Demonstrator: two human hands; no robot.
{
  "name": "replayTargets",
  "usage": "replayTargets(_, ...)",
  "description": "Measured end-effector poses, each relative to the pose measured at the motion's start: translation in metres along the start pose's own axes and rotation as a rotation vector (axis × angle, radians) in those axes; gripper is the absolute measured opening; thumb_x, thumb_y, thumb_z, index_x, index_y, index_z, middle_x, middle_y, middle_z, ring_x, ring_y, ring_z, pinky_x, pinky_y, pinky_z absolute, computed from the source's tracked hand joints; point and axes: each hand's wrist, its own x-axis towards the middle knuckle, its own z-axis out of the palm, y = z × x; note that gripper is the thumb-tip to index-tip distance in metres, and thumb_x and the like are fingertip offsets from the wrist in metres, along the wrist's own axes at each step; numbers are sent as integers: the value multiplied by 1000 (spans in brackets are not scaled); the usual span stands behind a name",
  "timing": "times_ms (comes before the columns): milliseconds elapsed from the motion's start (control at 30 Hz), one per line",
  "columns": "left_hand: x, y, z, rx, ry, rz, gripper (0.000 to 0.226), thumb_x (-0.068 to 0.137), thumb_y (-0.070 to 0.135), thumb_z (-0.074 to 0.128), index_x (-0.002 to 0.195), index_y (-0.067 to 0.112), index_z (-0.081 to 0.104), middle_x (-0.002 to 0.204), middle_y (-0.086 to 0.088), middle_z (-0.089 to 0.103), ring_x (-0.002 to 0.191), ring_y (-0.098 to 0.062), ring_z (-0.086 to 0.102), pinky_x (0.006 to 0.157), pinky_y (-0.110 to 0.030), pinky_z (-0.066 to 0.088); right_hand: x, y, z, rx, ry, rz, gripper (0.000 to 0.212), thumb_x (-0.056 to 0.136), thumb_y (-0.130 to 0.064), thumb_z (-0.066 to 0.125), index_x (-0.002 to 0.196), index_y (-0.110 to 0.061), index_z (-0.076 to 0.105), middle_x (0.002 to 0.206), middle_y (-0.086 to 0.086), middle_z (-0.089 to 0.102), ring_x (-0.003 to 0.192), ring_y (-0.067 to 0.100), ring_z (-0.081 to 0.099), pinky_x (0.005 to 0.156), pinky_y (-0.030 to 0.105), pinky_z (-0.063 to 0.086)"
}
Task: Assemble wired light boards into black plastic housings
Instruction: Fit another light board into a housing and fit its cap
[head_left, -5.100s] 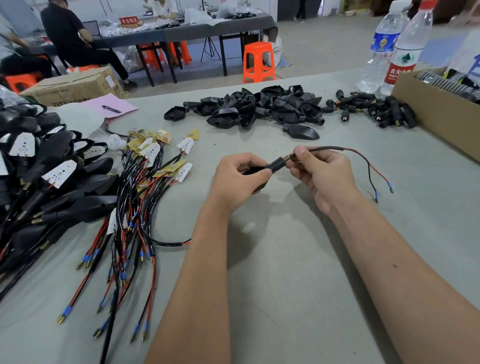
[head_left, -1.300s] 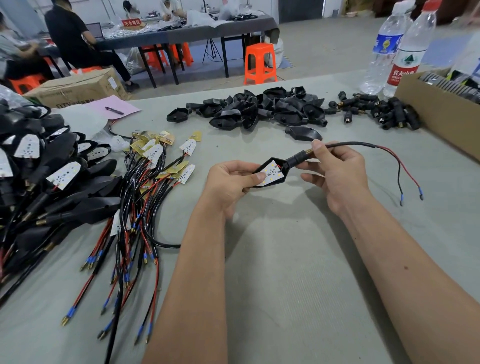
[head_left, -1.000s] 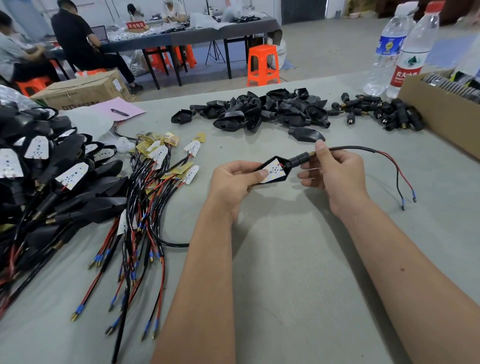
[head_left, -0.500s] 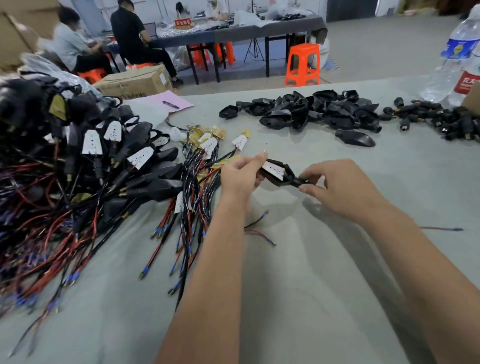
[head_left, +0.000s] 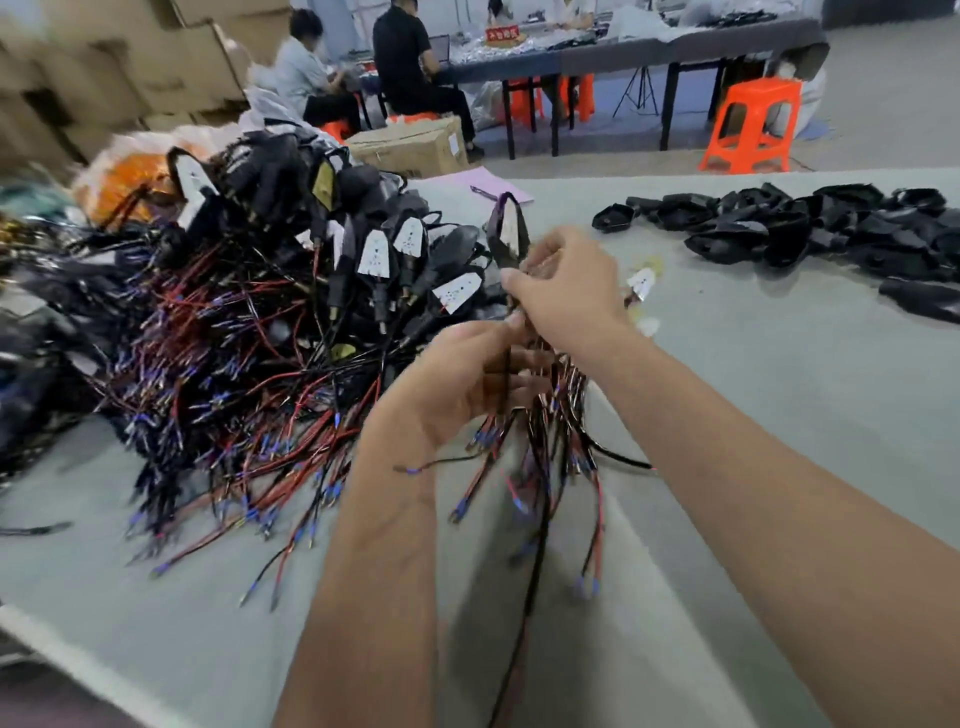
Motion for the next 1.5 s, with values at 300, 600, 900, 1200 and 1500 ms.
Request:
replayTargets(300, 9, 32, -88, 752, 841, 130, 12, 91, 18, 74, 101, 15, 79, 97, -10, 76, 89, -26, 71, 90, -34, 57, 19, -28, 74, -745, -331, -542, 40, 105, -31, 52, 144, -21, 51, 163, 10, 23, 145, 37, 23, 110, 52, 42)
replayTargets(600, 7, 33, -63, 882, 1055, 24, 27, 82, 15, 69, 108, 17, 75, 118, -14, 70, 117, -38, 63, 87, -35, 47, 25, -16, 88, -835, -586, -514, 68, 107, -38, 44, 165, -29, 10, 173, 1, -6, 159, 25, -7, 121, 71, -1)
replayTargets(900, 26, 33, 25, 940, 1119, 561, 31, 85, 13, 57, 115, 14, 64, 120, -11, 63, 116, -34, 53, 96, -31, 33, 11, 21, 8, -390, -309, -492, 29, 96, -20, 58, 121, -14, 72, 122, 10, 68, 116, 26, 59, 93, 36, 46)
replayTargets(1200, 110, -26, 185, 707, 410, 392, 19, 85, 8, 64, 100, 14, 74, 100, -2, 74, 100, -21, 68, 91, -33, 52, 20, 123, -145, -650, 83, -22, 25, 93, -19, 58, 110, -17, 76, 109, 12, 73, 117, 34, 55, 88, 38, 49)
replayTargets(1500, 139, -64, 267, 587, 250, 282, 20, 83, 7, 63, 97, 16, 75, 92, 2, 75, 92, -17, 70, 92, -34, 56, 43, 209, -256, -930, 31, 416, 61, 105, -35, 48, 160, -32, 22, 170, 11, 13, 156, 39, 8, 121, 61, 18)
